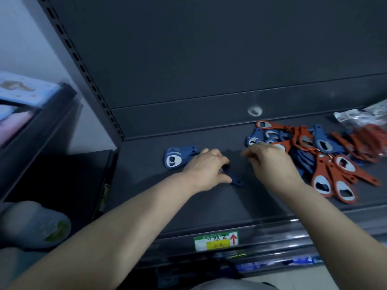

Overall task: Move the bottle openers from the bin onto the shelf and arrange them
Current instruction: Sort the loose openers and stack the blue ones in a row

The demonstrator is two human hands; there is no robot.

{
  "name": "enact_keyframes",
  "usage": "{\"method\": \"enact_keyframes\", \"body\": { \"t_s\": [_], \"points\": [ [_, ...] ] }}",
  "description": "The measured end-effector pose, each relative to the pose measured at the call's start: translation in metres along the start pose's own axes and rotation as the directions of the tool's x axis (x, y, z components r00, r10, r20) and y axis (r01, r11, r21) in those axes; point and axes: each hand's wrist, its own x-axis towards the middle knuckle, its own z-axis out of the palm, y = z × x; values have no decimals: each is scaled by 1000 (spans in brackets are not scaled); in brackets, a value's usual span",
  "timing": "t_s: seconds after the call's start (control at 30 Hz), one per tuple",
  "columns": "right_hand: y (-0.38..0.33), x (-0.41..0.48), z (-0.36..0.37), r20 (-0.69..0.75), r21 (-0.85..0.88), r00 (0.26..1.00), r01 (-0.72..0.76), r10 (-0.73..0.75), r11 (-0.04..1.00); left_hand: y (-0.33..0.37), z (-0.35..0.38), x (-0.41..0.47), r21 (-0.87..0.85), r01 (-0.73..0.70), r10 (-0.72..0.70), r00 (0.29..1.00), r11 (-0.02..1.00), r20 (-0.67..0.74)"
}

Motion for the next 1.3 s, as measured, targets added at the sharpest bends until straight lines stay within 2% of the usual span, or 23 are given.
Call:
{"method": "enact_keyframes", "body": {
  "t_s": [0.1,0.17,0.27,0.33,0.47,0.57,0.67,0.8,0.9,1.1,1.17,1.3],
  "points": [
    [-8,-5,0,253,11,967,-2,-1,1000,-4,-5,-2,11,15,-15,998,1000,67],
    [-18,-5,4,354,-55,934,59,-35,997,-11,-9,-8,-9,46,-45,993,999,106],
    [-35,1,12,355,-55,929,135,-107,989,-28,-12,-24,-23,128,-125,985,991,118],
    [-46,6,17,354,-47,923,181,-153,982,-38,-13,-35,35,155,-157,985,987,75],
    [-63,20,30,268,-72,933,268,-240,961,-54,-9,-48,149,227,-197,961,962,-193],
    [-75,32,44,212,-110,939,299,-271,948,-66,-4,-48,59,331,-300,905,942,-301],
    [-78,36,49,186,-118,945,292,-268,949,-73,-3,-46,-17,366,-354,887,931,-295],
    [-59,24,33,102,-116,962,264,-253,958,-62,-1,-39,2,326,-305,888,945,-345],
    [-32,9,16,-12,-107,975,221,-224,969,-40,-2,-23,-35,239,-237,910,970,-340],
    [49,-9,-19,-192,-203,981,-36,-4,978,28,2,30,-198,39,-102,943,979,-318],
    [71,-14,-30,-147,-262,988,-81,43,962,53,3,48,-236,-5,-69,950,972,-306],
    [100,-18,-41,87,-299,990,-78,108,951,87,10,65,-293,-10,-56,975,956,-214]
  ]
}}
